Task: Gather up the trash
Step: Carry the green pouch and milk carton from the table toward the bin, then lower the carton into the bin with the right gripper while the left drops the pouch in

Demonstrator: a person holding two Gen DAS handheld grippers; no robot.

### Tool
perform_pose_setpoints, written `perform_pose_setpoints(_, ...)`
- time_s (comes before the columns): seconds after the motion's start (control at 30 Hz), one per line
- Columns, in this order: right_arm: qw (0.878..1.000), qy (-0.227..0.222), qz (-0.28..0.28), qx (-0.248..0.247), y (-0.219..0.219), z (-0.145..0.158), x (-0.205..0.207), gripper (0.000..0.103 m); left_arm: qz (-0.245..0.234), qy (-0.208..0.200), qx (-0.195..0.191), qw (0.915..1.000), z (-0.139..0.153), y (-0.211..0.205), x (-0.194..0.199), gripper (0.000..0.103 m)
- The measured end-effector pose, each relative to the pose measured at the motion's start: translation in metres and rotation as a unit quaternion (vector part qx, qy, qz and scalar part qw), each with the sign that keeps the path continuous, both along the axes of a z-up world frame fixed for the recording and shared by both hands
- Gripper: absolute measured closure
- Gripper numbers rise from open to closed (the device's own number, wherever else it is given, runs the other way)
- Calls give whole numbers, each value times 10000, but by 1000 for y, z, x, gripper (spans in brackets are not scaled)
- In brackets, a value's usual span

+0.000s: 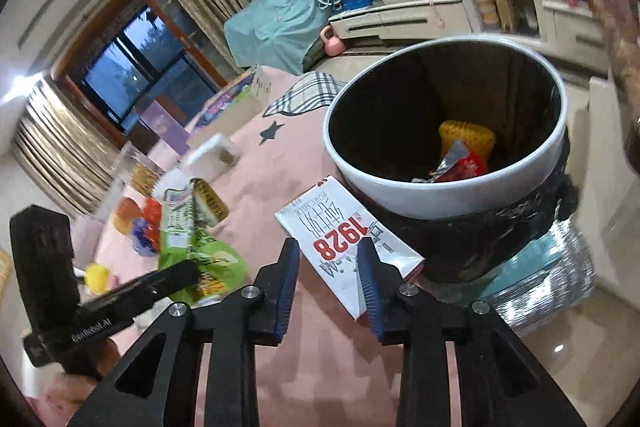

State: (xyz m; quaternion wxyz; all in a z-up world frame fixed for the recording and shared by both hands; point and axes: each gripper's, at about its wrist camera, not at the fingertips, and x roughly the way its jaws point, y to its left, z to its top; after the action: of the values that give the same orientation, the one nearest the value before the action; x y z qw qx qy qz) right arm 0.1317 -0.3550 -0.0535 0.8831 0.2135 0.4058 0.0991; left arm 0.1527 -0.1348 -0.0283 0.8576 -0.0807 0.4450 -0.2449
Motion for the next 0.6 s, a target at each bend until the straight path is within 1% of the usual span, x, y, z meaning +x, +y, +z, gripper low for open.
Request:
perform_pose_setpoints(0.13,9994,-48,91,-333,7,3,-1,53,44,12,-41,10000,-1,5,-1,84)
perform_pose_setpoints(0.2,9986,-72,84,-516,9,3,-2,41,68,20,-74,9999,-2,8,-2,84)
perform_pose_setpoints(0.4,9937,-7,123,-1118,19,-5,2,39,137,60,-159,9998,-5,17,-3,84)
perform_pose_setpoints(0.6,9898,76,153,-1411,21,-10,10,37,261,80,-239,9993,-5,31,-3,84)
